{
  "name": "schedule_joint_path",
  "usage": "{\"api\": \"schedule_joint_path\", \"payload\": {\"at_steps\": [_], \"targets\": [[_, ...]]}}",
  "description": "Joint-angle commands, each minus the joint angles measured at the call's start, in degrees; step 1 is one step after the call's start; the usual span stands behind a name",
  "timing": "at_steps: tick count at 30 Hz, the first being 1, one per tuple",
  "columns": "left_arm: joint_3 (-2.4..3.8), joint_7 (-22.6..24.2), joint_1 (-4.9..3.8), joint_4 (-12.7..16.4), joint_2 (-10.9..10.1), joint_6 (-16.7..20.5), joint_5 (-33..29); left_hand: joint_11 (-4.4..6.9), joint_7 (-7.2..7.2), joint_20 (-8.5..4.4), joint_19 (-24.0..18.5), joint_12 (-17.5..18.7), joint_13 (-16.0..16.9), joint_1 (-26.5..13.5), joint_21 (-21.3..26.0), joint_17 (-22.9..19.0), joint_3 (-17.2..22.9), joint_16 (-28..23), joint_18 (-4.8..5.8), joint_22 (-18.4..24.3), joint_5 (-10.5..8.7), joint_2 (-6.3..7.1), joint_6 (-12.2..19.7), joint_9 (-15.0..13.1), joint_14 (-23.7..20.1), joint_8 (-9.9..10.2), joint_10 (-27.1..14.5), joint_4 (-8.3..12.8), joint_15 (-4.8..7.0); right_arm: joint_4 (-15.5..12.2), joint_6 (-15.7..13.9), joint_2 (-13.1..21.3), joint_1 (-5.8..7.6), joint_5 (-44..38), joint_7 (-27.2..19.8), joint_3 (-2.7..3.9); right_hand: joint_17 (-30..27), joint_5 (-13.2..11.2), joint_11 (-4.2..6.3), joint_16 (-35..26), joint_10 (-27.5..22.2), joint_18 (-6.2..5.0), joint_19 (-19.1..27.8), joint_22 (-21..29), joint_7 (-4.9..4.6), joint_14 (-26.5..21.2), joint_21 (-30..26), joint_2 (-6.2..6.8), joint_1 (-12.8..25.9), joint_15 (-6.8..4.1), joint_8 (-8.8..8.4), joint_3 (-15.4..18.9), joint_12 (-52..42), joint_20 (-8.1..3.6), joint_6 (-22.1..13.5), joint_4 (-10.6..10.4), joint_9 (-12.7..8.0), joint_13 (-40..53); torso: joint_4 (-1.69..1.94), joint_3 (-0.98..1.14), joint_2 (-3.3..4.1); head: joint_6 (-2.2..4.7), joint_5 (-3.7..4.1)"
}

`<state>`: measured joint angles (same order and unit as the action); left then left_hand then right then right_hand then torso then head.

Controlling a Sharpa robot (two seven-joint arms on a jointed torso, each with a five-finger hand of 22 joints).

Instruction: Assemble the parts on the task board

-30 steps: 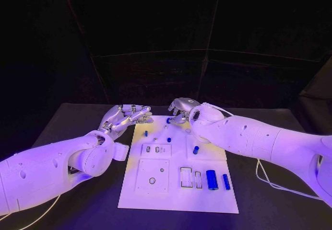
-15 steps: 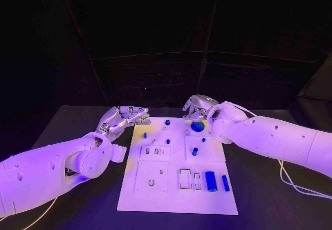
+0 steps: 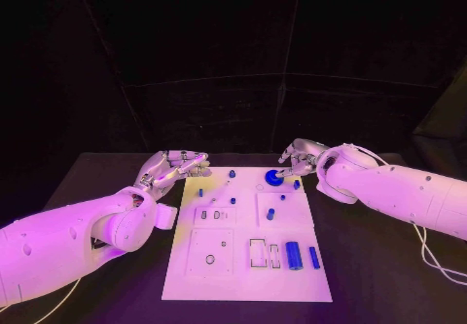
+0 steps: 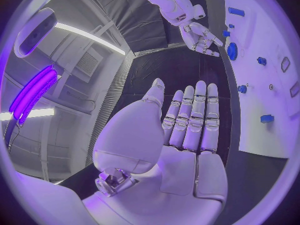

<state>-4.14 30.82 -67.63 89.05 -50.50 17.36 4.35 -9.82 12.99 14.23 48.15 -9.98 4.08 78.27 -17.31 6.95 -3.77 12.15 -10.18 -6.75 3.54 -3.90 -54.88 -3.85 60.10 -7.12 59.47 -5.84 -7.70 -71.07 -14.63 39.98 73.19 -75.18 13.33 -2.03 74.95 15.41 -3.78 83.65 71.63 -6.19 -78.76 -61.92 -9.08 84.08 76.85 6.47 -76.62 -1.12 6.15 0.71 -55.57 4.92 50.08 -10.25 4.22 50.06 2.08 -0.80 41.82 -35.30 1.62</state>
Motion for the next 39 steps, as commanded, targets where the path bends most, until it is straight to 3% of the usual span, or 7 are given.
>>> {"api": "schedule_joint_path", "payload": {"at_steps": [1,8,13,39], "targets": [[0.04,0.3,-0.08,-0.3,0.2,-0.8,0.2,0.02,0.0,-0.01,0.5,0.3,-0.1,0.6,0.4,0.1,0.0,-0.3,-0.4,0.1,0.02,-0.07,-0.4,0.1,0.3,0.4,0.3,0.4,0.09,0.5,4.7,-0.4,0.12,1.7,0.3,0.06,2.9,-0.1,-0.17,0.8,0.9,1.08,-0.3,-0.8,-0.16,3.7,0.5,-0.38,-1.2,0.49,0.14,0.9,-4.2,0.35,-0.6,-0.5,0.0,4.7,0.04,0.01,0.08,-0.12,0.03],[0.04,0.3,-0.05,-0.7,0.6,-1.0,0.2,0.02,0.0,-0.01,0.5,0.3,-0.1,0.6,0.4,0.1,0.0,-0.3,-0.4,0.1,0.02,-0.07,-0.4,0.1,0.3,0.4,0.3,0.4,0.09,1.6,4.9,-1.6,0.06,-0.7,0.6,0.04,5.7,0.0,-0.28,2.3,5.0,1.55,-1.3,-3.6,-0.23,4.2,2.2,-1.44,-2.8,0.63,0.58,1.5,-13.2,0.51,-0.7,-0.7,0.0,14.7,0.05,-0.09,0.05,-0.1,0.08],[0.04,0.3,-0.04,-0.8,0.7,-1.1,0.2,0.02,0.0,-0.01,0.5,0.3,-0.1,0.6,0.4,0.1,0.0,-0.3,-0.4,0.1,0.02,-0.07,-0.4,0.1,0.3,0.4,0.3,0.4,0.09,2.3,4.7,-2.4,0.04,-1.7,0.9,0.04,6.3,-0.1,-0.31,2.6,5.8,1.71,-1.7,-4.6,-0.23,4.3,2.7,-1.92,-3.2,0.69,0.84,1.7,-15.1,0.57,-0.5,-0.7,0.0,17.0,0.09,-0.17,0.01,-0.15,0.12],[0.04,0.1,-0.03,-1.1,0.9,-1.3,0.2,0.06,-0.08,-0.02,0.5,0.4,-0.1,0.5,0.5,0.1,0.0,-0.4,-0.4,0.2,0.02,-0.14,-0.5,0.1,0.4,0.5,0.4,0.5,0.09,4.8,7.4,-4.6,-0.63,-4.3,1.9,0.0,7.4,-0.7,-0.29,3.2,6.9,1.93,-2.0,-6.0,-0.19,4.4,3.5,-3.33,-5.5,0.72,1.41,1.2,-18.0,0.63,-0.1,0.8,0.1,20.5,0.04,-0.08,0.03,-0.72,-0.23]]}}
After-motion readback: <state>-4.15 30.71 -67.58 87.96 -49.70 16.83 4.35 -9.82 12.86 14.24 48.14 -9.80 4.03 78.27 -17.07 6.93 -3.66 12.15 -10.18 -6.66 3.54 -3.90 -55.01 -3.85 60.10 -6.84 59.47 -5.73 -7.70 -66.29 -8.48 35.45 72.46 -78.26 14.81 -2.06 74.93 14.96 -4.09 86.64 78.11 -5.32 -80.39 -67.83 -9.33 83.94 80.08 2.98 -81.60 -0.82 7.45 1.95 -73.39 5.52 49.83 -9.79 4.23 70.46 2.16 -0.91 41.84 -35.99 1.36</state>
